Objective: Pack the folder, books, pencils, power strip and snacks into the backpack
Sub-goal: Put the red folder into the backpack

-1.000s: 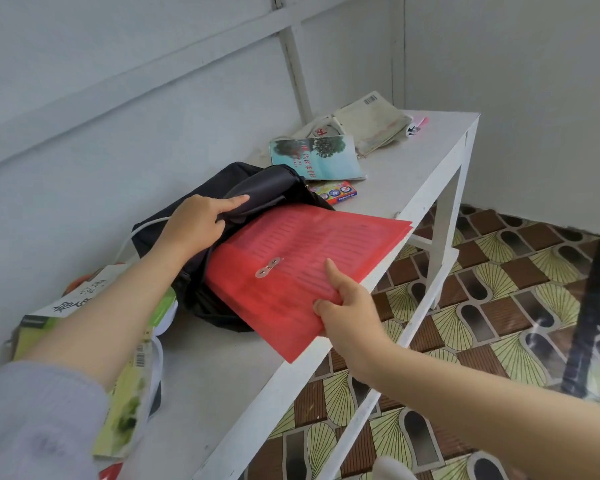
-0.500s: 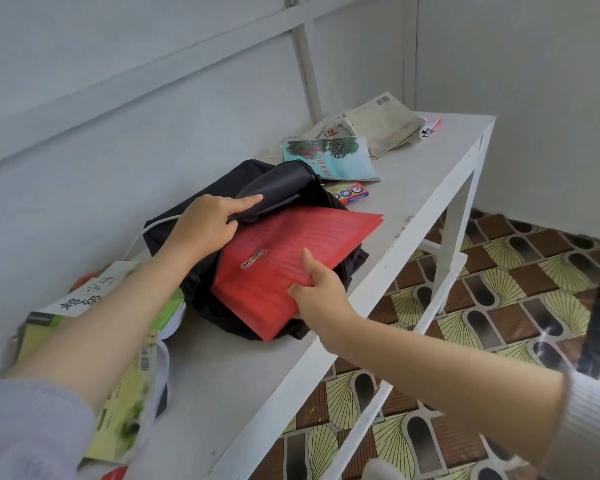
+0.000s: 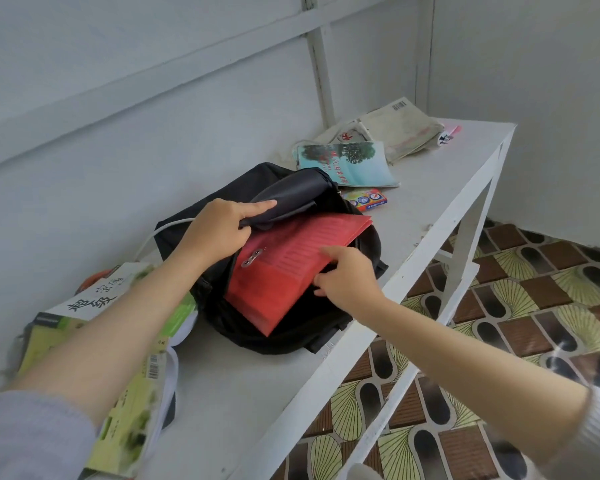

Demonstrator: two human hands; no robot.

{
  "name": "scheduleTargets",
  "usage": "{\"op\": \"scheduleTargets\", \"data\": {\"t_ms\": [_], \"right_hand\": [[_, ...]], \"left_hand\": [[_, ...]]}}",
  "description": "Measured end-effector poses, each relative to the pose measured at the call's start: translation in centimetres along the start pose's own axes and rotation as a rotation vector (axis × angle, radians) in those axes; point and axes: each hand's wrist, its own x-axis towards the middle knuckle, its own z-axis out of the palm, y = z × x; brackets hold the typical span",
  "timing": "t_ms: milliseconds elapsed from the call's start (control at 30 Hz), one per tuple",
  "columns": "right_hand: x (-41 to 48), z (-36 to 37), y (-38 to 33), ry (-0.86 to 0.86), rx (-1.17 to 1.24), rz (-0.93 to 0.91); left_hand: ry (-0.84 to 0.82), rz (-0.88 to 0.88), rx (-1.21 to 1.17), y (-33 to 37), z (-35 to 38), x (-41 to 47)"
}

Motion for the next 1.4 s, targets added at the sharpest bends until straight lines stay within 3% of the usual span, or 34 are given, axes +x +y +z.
{"op": "scheduleTargets", "data": {"t_ms": [367,733,1033,1167,1267,1333,1400], "right_hand": [[3.2,2.4,1.3,-0.096,-0.486,-0.170],[4.0,1.7,1.8,0.012,-1.013,-0.463],[6.3,-0.1,2.4,-0.119,-0.971,-0.605],[8.1,-3.1,2.8,-0.223,-0.742,-0.678],[10.1,-6.4,2.9,-0.245,-0.509,-0.635],[12.1,-8.8,2.9,-0.196,-0.462,-0.598],[14.8,-11.2,2.8,-0.139,-0.448,-0.533]], "left_hand": [[-0.017,0.024,-0.037,-0.5,0.4,-0.2],[-0.042,-0.024,-0.141,-1.2,0.6,0.1],[-0.065,-0.052,-0.215,-0.9,1.1,0.1],[-0.110,-0.127,-0.129,-0.3,1.8,0.4],[-0.202,-0.148,-0.039,0.7,2.2,0.6],[-0.285,-0.201,-0.169,1.2,2.4,0.8],[-0.162,-0.284,-0.444,2.1,2.5,1.8]]}}
